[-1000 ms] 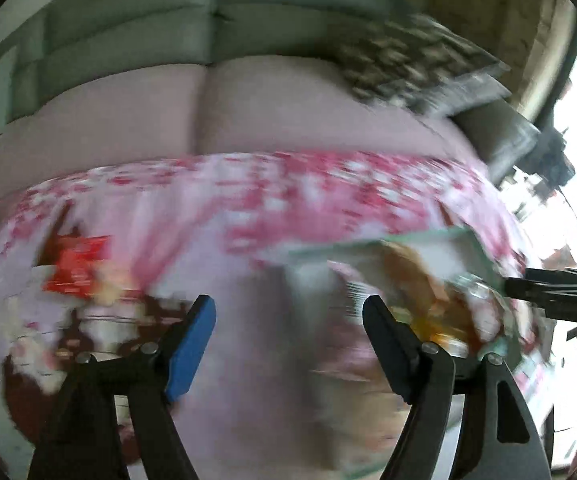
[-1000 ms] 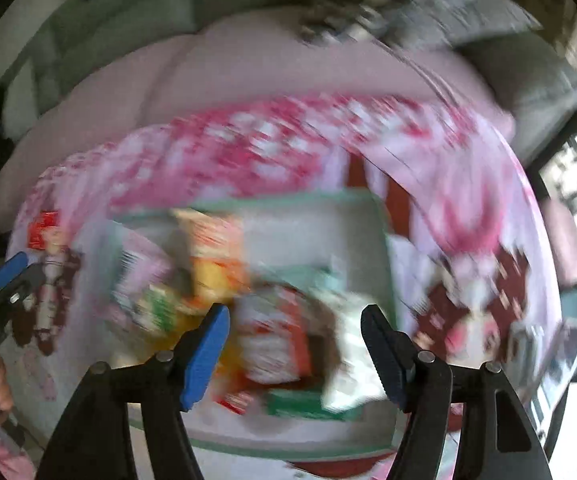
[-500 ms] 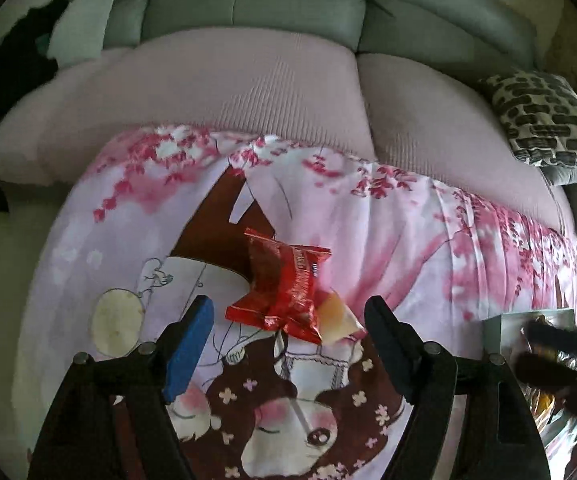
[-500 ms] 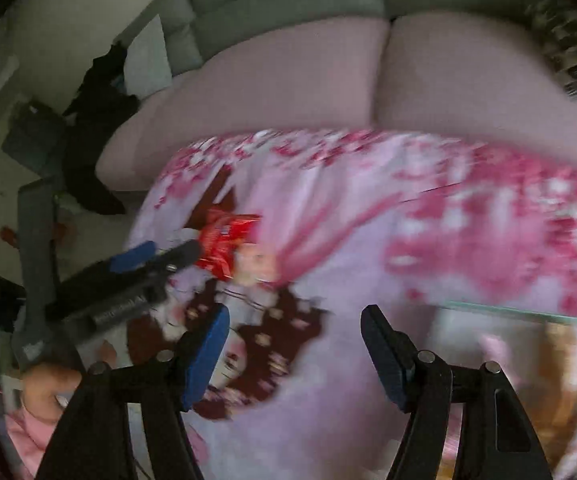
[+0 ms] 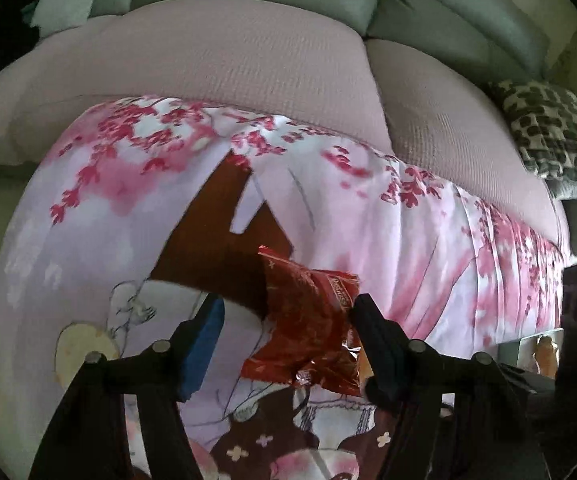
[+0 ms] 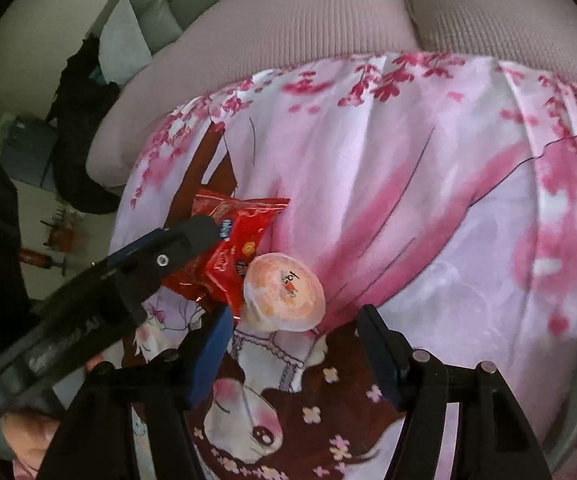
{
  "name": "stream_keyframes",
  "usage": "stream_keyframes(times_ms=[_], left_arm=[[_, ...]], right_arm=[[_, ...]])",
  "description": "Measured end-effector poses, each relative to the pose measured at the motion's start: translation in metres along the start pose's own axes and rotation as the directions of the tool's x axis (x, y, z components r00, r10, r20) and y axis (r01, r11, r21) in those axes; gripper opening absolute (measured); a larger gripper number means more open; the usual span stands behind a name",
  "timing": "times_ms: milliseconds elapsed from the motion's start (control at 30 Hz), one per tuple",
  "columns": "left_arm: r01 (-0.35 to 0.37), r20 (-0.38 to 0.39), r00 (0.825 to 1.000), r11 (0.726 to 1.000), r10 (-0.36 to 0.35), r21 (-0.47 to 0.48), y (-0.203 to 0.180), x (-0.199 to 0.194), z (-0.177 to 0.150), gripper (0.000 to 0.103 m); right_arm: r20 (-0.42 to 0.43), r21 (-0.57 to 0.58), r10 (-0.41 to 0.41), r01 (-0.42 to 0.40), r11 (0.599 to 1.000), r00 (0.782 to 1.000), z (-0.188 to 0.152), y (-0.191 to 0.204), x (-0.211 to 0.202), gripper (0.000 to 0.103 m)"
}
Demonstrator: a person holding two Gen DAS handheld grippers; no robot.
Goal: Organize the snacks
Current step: 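Grasp the red snack bag with the left gripper while the right gripper grasps the orange jelly cup, then carry the red bag and jelly cup into the tray and open both grippers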
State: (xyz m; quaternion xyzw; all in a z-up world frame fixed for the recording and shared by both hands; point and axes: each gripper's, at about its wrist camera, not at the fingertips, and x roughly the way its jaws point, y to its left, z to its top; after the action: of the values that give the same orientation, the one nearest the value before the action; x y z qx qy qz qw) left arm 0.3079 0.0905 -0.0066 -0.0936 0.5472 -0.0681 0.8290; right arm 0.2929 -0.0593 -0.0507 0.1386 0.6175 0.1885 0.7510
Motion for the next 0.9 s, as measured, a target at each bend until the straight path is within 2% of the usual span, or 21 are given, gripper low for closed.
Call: stream_keyframes(times_ms=[133, 233, 267, 300, 367, 467, 733, 900], left_arm=[[0.009, -0.013, 1.000, 1.000, -0.009, 0.013, -0.003, 0.008, 0.004, 0.068], [0.027, -0.015, 1.000, 1.000, -0.027, 0.001, 0.000, 0.011, 0.009, 0.068], [0.037, -0.014, 0.999, 0.999, -0.037, -0.007, 0.002, 0.012, 0.009, 0.068], [0.047, -0.013, 0.999, 0.999, -0.047, -0.014, 0.003, 0.012, 0.009, 0.067], [0.102, -0.014, 0.995, 0.994, -0.103, -0.032, 0.005, 0.012, 0.009, 0.054], [0.144, -0.008, 0.989, 0.987, -0.145, -0.067, 0.009, 0.013, 0.009, 0.051], [0.225, 0.040, 0.974, 0.963, -0.221, -0.151, 0.018, 0.000, -0.006, 0.047], [0.244, 0.079, 0.969, 0.958, -0.235, -0.151, 0.006, -0.026, -0.026, 0.047]], right_arm=[[0.021, -0.002, 0.018, -0.018, 1.000, 1.000, 0.005, 0.003, 0.003, 0.063], [0.022, -0.007, 0.010, -0.010, 1.000, 1.000, 0.006, 0.006, 0.006, 0.050], [0.022, -0.007, 0.008, -0.008, 1.000, 1.000, 0.006, 0.007, 0.009, 0.049], [0.028, 0.000, 0.014, -0.014, 1.000, 0.999, 0.006, 0.006, 0.010, 0.049], [0.032, 0.012, 0.024, -0.025, 1.000, 0.999, 0.007, 0.004, 0.009, 0.048], [0.036, 0.009, 0.020, -0.020, 1.000, 0.999, 0.004, 0.004, 0.006, 0.048], [0.038, 0.006, 0.030, -0.030, 1.000, 0.999, -0.012, -0.005, -0.022, 0.047], [0.056, 0.009, 0.047, -0.047, 0.999, 0.997, -0.037, -0.014, -0.064, 0.047]])
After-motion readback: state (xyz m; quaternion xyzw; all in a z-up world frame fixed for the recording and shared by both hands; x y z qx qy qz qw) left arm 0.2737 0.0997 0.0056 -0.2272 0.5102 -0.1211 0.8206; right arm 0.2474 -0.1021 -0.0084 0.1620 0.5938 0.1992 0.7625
